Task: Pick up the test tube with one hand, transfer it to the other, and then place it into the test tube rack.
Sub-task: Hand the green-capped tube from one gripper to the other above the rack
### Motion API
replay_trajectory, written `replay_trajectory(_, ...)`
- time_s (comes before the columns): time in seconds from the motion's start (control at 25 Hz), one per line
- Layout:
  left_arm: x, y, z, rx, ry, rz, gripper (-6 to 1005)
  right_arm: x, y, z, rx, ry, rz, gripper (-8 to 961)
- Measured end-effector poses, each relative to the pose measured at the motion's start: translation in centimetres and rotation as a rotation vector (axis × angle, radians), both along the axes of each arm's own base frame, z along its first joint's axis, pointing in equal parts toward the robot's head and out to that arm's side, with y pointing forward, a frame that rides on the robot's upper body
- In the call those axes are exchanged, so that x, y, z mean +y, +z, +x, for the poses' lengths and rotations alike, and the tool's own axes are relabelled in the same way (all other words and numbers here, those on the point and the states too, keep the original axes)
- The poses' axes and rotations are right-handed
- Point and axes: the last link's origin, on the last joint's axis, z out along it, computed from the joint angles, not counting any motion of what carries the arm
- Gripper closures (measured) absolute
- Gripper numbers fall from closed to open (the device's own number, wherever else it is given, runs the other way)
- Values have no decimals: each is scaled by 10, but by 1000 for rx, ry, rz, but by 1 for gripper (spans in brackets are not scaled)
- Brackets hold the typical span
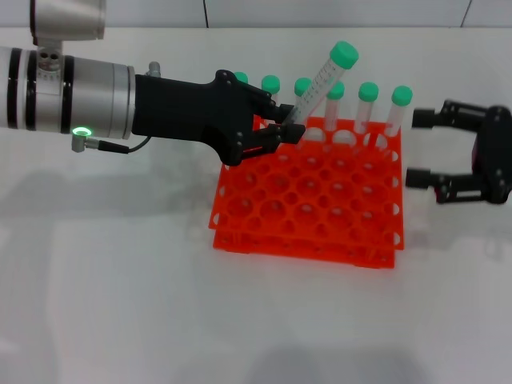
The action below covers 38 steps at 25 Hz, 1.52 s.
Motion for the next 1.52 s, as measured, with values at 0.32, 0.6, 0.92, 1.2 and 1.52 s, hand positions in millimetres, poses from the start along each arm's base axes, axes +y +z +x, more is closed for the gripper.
replay_trajectory(0.32,2,-4,1,23,-18,-1,784,13,20,-11,125,-94,-2,84)
replay_trajectory(0.6,3,-9,0,30,-17,1,782,8,13,-20,229,-97,-6,96)
replay_trajectory(0.92,4,-11,4,31,-36,1,779,5,-6,-22,310,-143,3,118)
replay_trajectory(1.2,4,-12,5,28,-38,1,776,-2,-30,-25,355,-117,53,137)
replay_trajectory(1.52,3,-15,6,24,-39,-7,773,2,-49,-31,383,-96,113,159)
